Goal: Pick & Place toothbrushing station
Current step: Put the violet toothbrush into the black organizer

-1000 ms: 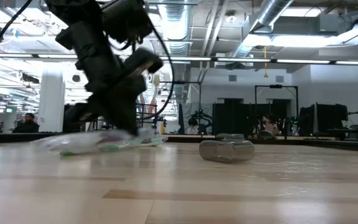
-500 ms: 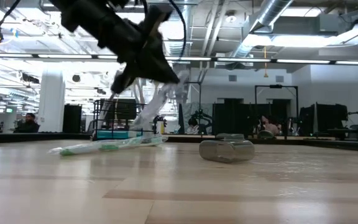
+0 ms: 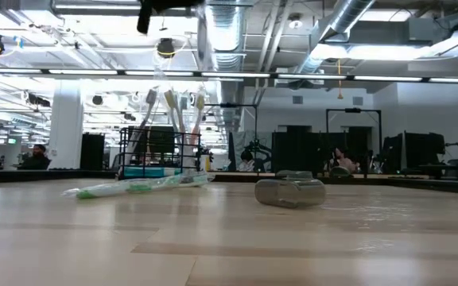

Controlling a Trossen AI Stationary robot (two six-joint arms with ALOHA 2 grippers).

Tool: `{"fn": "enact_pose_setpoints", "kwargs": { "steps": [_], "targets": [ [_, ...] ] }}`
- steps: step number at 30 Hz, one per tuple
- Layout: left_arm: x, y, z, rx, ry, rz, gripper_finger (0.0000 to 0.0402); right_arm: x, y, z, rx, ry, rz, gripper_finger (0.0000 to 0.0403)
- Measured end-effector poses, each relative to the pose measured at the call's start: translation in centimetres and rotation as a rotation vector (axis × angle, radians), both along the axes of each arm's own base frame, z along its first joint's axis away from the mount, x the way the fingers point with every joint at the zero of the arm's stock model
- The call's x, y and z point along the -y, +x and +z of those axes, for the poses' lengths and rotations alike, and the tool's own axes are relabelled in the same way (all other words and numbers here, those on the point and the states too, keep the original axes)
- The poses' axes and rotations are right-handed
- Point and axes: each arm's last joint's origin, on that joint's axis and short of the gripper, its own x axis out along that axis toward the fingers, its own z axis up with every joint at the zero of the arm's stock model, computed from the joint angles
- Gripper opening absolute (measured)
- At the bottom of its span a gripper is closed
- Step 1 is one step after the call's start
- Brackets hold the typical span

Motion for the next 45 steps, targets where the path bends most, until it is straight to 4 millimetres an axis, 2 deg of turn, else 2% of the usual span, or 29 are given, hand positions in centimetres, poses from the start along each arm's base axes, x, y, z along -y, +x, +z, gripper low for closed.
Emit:
{"fn": "enact_pose_setpoints", "kwargs": {
  "steps": [4,10,17,30,35,39,45],
  "targets": [
    [-0.3,-2.3,2.3,0.063,0.085,0.005,0.0005,0.1,0.1,0.0,0.028,-0.001,-0.052,0.0256],
    [-0.7,-4.8,4.2,0.105,0.184,0.019,0.0005,0.4,0.3,0.2,0.07,0.026,-0.191,0.0256],
    [-0.9,-7.0,5.5,0.121,0.283,0.045,0.0005,0.7,0.5,0.3,0.116,0.037,-0.33,0.0256],
    [-1.2,-10.6,7.4,0.094,0.577,0.081,0.0005,1.1,0.7,0.3,0.089,0.134,-0.447,0.0256],
    [-1.2,-11.1,7.0,0.01,0.65,0.079,0.0005,1.1,0.7,0.4,0.057,0.182,-0.434,0.0256],
    [-1.3,-11.6,5.9,-0.078,0.613,0.048,0.0005,0.9,0.8,0.3,0.048,0.193,-0.427,0.0256],
    [-1.4,-11.4,2.7,-0.135,0.553,0.063,0.0005,0.4,0.9,0.3,0.039,0.204,-0.41,0.0256]
  ]
}}
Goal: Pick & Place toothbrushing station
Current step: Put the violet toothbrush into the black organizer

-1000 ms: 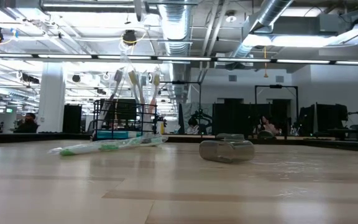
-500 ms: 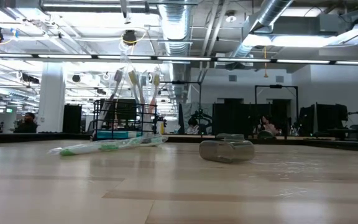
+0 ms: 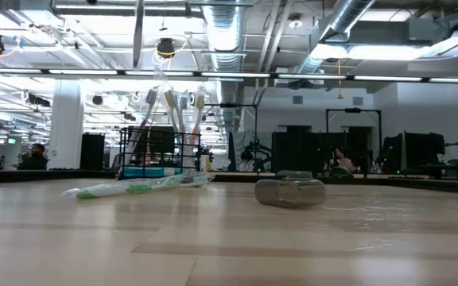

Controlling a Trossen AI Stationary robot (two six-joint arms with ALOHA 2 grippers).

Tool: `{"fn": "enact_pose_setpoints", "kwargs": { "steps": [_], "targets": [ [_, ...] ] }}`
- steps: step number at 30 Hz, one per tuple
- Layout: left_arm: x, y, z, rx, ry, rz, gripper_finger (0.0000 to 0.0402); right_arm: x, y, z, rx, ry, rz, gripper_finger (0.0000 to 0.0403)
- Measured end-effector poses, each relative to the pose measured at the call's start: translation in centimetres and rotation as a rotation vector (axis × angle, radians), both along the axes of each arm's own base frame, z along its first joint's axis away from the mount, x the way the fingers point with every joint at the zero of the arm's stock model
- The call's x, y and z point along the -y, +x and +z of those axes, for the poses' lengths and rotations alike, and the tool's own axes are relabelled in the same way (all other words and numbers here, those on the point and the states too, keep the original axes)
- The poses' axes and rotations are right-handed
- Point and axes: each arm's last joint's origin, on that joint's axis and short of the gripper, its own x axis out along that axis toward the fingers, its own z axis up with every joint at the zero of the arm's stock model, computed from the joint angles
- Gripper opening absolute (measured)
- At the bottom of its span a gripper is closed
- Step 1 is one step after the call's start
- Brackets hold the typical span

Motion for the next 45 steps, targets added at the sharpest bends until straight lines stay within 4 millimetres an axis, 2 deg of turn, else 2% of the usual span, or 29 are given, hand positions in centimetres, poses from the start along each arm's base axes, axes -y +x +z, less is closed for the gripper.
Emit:
{"fn": "enact_pose_setpoints", "kwargs": {
  "steps": [7,17,26,38,45],
  "targets": [
    [-0.1,0.6,-4.3,-0.07,-0.063,0.046,0.0005,-0.5,0.3,-0.3,-0.035,0.015,0.015,0.0256],
    [-1.5,0.4,-7.9,-0.131,-0.059,0.165,0.0005,-1.4,0.8,-0.7,-0.083,0.053,0.023,0.0256],
    [-2.8,-0.5,-8.6,-0.013,-0.07,0.205,0.0005,-2.4,1.2,-0.8,-0.089,0.066,0.029,0.0256],
    [-4.3,0.0,-9.3,-0.061,-0.069,0.196,0.0005,-3.3,1.4,-0.8,-0.09,0.068,0.049,0.0256],
    [-4.8,-0.3,-12.7,0.006,-0.115,0.202,0.0005,-3.8,1.5,-0.8,-0.097,0.069,0.062,0.0256]
  ]
}}
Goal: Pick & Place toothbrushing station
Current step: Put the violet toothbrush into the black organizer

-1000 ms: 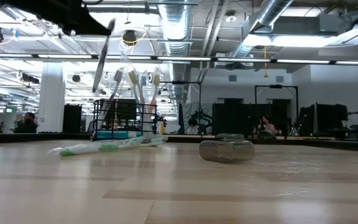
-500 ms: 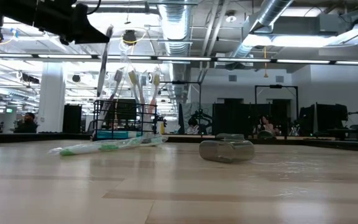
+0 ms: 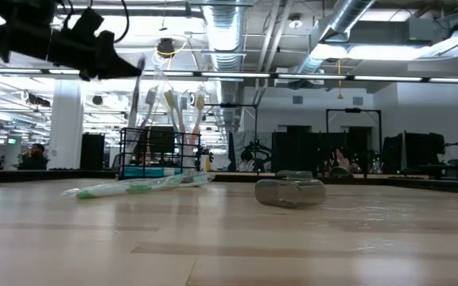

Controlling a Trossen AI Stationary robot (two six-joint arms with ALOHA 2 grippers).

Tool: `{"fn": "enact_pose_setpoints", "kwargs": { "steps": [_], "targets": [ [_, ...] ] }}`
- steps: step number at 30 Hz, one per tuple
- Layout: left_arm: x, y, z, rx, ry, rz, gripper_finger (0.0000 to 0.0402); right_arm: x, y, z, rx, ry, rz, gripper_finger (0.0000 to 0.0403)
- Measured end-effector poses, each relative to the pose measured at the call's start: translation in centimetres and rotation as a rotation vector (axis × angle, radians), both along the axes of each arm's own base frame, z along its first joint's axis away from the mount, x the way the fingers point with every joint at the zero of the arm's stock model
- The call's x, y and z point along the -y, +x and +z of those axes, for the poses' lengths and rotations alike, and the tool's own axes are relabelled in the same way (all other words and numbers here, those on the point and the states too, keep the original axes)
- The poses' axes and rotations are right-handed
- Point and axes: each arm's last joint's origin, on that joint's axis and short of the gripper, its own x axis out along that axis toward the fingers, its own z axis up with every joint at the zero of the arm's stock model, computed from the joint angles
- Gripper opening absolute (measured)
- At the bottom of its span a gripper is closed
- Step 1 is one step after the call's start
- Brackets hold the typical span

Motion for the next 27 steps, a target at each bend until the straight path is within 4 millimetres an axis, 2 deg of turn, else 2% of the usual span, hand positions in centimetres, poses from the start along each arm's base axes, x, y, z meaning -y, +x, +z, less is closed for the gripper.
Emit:
{"fn": "enact_pose_setpoints", "kwargs": {
  "steps": [19,27],
  "targets": [
    [0.3,-1.2,-6.1,-0.004,-0.074,0.006,0.0005,0.1,0.1,-0.5,-0.039,-0.015,-0.007,0.0256],
    [0.4,-1.1,-6.2,-0.005,-0.091,-0.03,0.0009,0.1,0.1,-0.5,-0.038,-0.017,-0.007,0.0256]
  ]
}}
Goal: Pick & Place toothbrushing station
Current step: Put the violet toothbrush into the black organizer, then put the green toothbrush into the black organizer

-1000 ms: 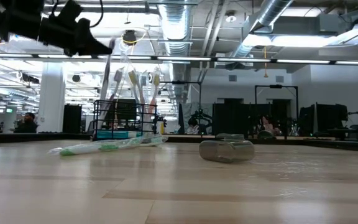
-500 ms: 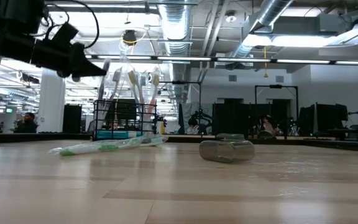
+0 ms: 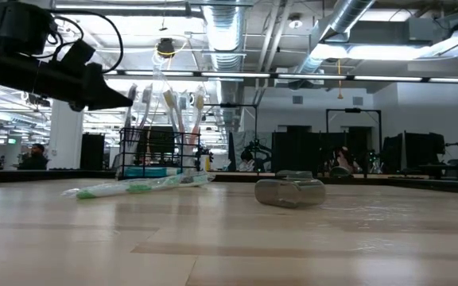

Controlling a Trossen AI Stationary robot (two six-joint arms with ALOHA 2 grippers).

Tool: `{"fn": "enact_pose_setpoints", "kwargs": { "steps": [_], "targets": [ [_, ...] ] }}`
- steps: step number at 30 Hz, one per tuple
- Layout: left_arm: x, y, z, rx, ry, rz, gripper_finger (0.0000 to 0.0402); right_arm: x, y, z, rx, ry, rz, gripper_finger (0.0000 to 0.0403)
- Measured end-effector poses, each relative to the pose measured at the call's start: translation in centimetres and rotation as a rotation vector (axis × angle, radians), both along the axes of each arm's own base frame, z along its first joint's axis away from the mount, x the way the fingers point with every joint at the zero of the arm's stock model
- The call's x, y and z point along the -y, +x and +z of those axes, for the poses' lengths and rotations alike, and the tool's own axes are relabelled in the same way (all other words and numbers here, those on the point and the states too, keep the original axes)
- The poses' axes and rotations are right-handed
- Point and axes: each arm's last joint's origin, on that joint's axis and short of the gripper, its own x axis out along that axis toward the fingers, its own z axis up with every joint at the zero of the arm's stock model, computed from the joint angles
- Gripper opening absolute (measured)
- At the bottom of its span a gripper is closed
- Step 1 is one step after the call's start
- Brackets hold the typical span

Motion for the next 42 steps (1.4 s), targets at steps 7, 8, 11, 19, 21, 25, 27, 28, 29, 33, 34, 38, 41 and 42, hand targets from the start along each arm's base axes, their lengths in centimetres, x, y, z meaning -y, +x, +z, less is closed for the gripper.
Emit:
{"fn": "enact_pose_setpoints", "kwargs": {
  "steps": [7,8,11,19,21,25,27,28,29,33,34,38,41,42],
  "targets": [
    [0.0,0.0,0.0,0.0,-0.002,-0.018,0.0075,0.0,0.0,0.0,0.0,-0.001,0.0,0.0256],
    [0.0,0.0,0.0,0.001,-0.002,-0.018,0.009,0.0,0.0,0.0,0.001,-0.001,0.0,0.0256],
    [0.0,0.0,0.0,0.005,-0.004,-0.018,0.0133,0.0,0.0,0.0,0.0,-0.001,0.004,0.0256],
    [0.0,0.1,0.6,0.045,0.036,-0.016,0.0219,0.0,0.0,0.0,0.0,-0.003,0.011,0.0256],
    [0.0,0.1,1.0,0.044,0.047,-0.012,0.0223,0.0,0.0,0.0,-0.001,-0.004,0.017,0.0256],
    [-0.1,0.4,2.2,0.06,0.088,-0.012,0.0221,-0.1,0.0,0.0,-0.002,-0.009,0.039,0.0256],
    [-0.1,0.6,3.2,0.071,0.114,-0.013,0.0217,-0.1,0.0,0.0,-0.002,-0.009,0.04,0.0256],
    [-0.1,0.7,3.9,0.084,0.13,-0.016,0.0214,-0.1,0.0,0.0,-0.002,-0.009,0.04,0.0256],
    [-0.1,0.9,4.6,0.094,0.151,-0.02,0.0212,-0.1,0.0,0.0,-0.001,-0.01,0.04,0.0256],
    [0.4,1.3,8.8,0.171,0.239,-0.047,0.0206,0.0,-0.1,0.1,0.005,-0.013,0.042,0.0256],
    [0.5,1.4,10.2,0.201,0.257,-0.054,0.0205,0.0,-0.1,0.1,0.014,-0.018,0.047,0.0256],
    [1.1,1.3,14.5,0.235,0.347,-0.07,0.0205,0.1,-0.3,0.6,0.066,-0.04,0.053,0.0256],
    [1.4,0.8,17.5,0.277,0.362,-0.071,0.0205,0.1,-0.4,0.7,0.084,-0.051,0.052,0.0256],
    [1.6,0.6,18.5,0.3,0.364,-0.075,0.0205,0.1,-0.4,0.8,0.095,-0.066,0.049,0.0256]
  ]
}}
